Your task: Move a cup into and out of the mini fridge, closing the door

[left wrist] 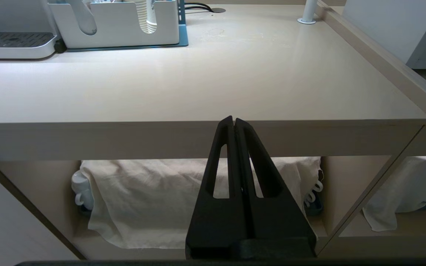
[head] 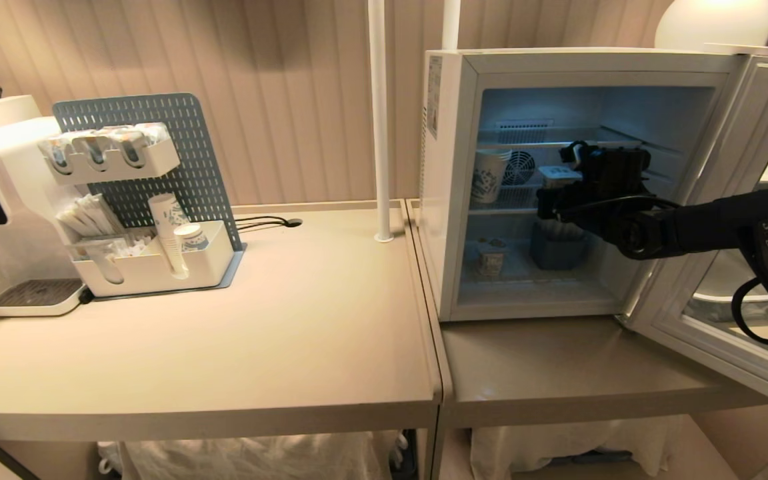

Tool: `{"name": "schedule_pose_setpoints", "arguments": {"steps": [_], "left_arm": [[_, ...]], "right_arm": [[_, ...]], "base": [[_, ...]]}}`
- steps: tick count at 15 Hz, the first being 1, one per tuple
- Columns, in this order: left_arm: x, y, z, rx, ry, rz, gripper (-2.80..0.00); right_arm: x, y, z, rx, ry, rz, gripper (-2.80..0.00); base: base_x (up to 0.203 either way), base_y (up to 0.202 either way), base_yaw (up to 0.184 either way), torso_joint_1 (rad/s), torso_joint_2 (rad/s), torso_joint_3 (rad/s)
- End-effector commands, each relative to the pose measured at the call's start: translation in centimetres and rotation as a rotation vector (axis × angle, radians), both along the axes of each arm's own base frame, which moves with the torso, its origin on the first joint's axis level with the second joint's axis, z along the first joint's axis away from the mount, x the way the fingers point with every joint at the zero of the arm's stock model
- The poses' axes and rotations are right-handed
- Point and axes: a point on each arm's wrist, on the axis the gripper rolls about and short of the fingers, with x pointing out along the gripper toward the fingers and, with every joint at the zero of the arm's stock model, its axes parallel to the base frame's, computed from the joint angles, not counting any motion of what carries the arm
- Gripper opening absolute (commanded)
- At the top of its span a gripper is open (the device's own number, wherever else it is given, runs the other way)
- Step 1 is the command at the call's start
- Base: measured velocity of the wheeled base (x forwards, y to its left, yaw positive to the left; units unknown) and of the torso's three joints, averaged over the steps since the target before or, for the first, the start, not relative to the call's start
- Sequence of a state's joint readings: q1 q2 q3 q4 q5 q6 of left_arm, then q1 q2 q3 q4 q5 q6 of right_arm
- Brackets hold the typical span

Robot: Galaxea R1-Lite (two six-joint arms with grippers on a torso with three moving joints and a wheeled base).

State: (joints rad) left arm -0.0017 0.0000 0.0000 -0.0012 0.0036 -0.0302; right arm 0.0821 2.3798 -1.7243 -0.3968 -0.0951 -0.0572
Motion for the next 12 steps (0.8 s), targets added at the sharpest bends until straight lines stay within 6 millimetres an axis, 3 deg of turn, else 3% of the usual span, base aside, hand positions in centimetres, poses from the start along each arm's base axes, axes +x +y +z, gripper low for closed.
{"name": "schedule_pose_setpoints", "arguments": {"steps": [1,6,7,12], "left_arm": [[0.02,0.00,-0.04,0.000,0.003,0.001,-2.80],[0.02,0.00,-0.04,0.000,0.003,0.001,-2.80],[0.02,0.00,-0.04,0.000,0.003,0.000,-2.80],[0.02,0.00,-0.04,0.000,0.003,0.001,-2.80]], "right_arm": [[0.16,0.05,-0.84,-0.003,0.022,0.000,-2.80],[0.24,0.21,-1.17,-0.014,0.030,-0.025,-2.80],[0.26,0.25,-1.33,-0.023,0.034,-0.040,0.00],[0.33,0.32,-0.78,-0.024,0.016,-0.047,0.00]], "base": [[0.000,0.000,0.000,0.000,0.00,0.000],[0.000,0.000,0.000,0.000,0.00,0.000],[0.000,0.000,0.000,0.000,0.00,0.000],[0.000,0.000,0.000,0.000,0.00,0.000]]}}
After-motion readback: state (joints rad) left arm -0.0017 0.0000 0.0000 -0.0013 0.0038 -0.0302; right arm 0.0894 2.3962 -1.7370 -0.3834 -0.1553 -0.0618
